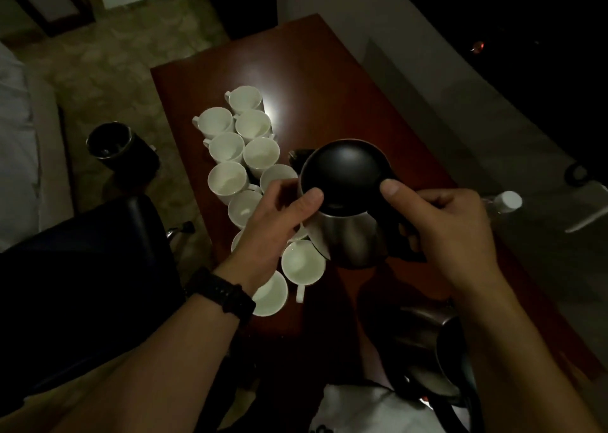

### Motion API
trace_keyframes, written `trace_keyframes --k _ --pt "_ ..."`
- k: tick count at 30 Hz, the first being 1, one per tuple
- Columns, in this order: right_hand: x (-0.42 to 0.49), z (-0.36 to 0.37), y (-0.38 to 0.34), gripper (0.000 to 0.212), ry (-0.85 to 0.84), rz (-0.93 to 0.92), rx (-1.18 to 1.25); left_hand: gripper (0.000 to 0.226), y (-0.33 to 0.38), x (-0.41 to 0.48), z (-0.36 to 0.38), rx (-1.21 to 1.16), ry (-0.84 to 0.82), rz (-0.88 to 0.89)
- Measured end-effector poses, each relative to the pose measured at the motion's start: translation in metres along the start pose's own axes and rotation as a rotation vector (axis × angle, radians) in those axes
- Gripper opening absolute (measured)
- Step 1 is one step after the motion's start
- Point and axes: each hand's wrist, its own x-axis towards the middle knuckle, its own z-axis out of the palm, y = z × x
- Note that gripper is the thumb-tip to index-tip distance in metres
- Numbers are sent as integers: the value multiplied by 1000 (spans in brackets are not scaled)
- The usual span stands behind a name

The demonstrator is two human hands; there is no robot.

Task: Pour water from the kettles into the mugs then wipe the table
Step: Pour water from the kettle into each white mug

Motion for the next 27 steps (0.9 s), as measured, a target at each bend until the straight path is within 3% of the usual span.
trace_keyframes --k 3,5,13,21,27 --pt "-16 12 -12 67 39 2 78 32 17 -10 -8 20 -29 61" --pt "-29 20 -21 66 78 6 117 27 29 -16 -14 32 -53 90" --pt "-93 75 -45 65 304 25 210 39 50 -38 -56 69 -216 84" --pt "-124 161 -65 80 527 67 204 28 70 -27 -123 146 -448 90" --pt "-140 229 -90 76 692 136 261 29 87 -17 -161 162 -553 49"
